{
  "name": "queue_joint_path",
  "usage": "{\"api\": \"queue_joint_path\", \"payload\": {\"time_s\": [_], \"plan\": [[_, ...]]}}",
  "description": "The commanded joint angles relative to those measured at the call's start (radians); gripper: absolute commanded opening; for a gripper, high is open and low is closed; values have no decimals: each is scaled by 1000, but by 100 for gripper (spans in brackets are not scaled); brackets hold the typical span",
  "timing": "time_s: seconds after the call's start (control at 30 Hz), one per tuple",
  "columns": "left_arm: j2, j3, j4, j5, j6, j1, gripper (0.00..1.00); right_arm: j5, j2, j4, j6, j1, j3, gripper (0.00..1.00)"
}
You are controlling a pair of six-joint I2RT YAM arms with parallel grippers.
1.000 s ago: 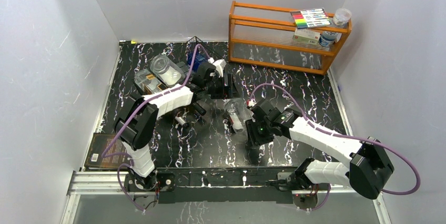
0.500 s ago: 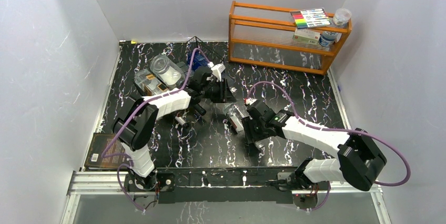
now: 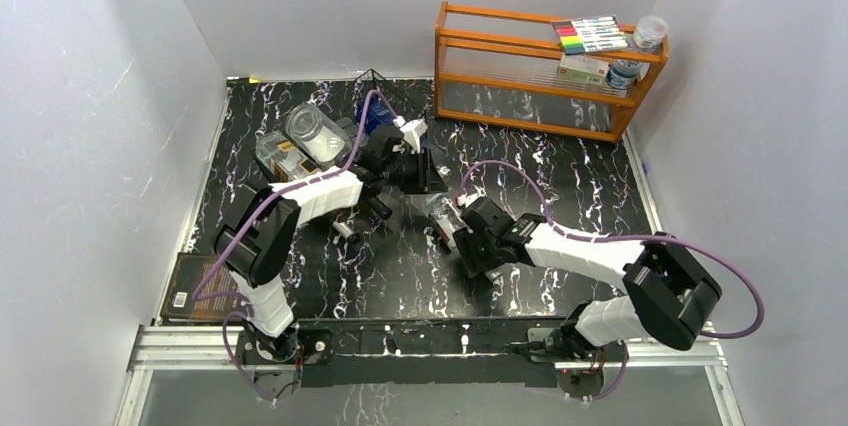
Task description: Put the wine bottle on the wine rack
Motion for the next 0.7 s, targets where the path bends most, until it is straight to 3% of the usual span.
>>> {"api": "queue_joint_path", "payload": {"time_s": [0.0,0.07,0.2,0.23,0.67], "plan": [[21,-27,-208,7,41,-21,30,183,45,118,58,-17,-6,60],[24,-25,-211,6,44,-21,29,182,62,117,66,-17,-3,47],[25,-23,-215,8,45,-21,28,193,71,115,71,-17,1,5],[24,-22,-216,7,44,-21,28,200,65,115,72,-17,2,0],[-44,2,-220,40,34,-21,28,160,-131,96,30,-17,33,0]]}}
